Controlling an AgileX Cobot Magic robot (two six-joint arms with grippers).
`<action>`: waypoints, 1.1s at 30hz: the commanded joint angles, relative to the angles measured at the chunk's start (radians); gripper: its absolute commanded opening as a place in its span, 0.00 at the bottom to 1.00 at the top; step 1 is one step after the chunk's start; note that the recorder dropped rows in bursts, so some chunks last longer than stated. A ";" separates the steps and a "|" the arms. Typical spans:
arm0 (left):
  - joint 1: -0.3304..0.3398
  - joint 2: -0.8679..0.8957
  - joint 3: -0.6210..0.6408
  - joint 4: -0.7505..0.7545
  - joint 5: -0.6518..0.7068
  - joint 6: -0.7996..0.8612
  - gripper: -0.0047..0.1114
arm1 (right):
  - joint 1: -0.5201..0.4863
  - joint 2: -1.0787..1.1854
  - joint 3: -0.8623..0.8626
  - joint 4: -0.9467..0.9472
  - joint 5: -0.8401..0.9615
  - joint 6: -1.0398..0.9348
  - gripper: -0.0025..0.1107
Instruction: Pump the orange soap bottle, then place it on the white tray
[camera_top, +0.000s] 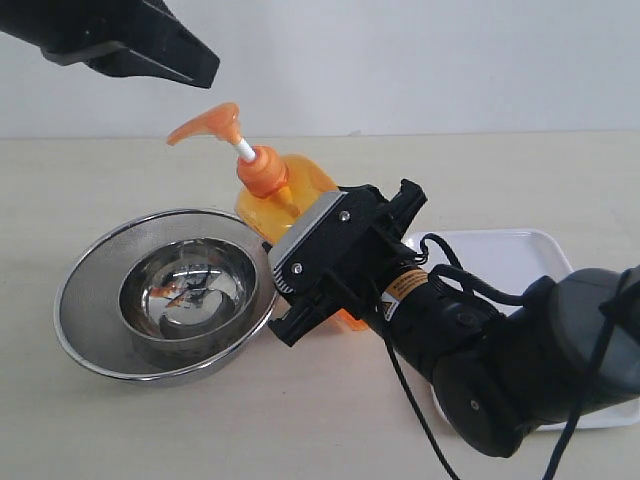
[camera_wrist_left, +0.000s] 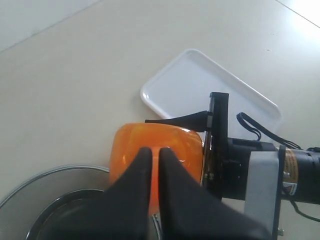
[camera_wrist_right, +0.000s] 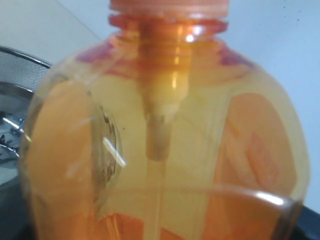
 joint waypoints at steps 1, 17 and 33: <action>-0.003 0.023 -0.005 -0.031 0.020 0.022 0.08 | 0.001 -0.009 -0.004 -0.003 -0.003 -0.011 0.02; -0.003 0.087 -0.005 -0.029 0.050 0.022 0.08 | 0.001 -0.009 -0.004 -0.007 -0.003 -0.005 0.02; -0.005 0.115 0.049 -0.029 0.044 0.022 0.08 | 0.001 -0.009 -0.004 -0.053 -0.003 0.027 0.02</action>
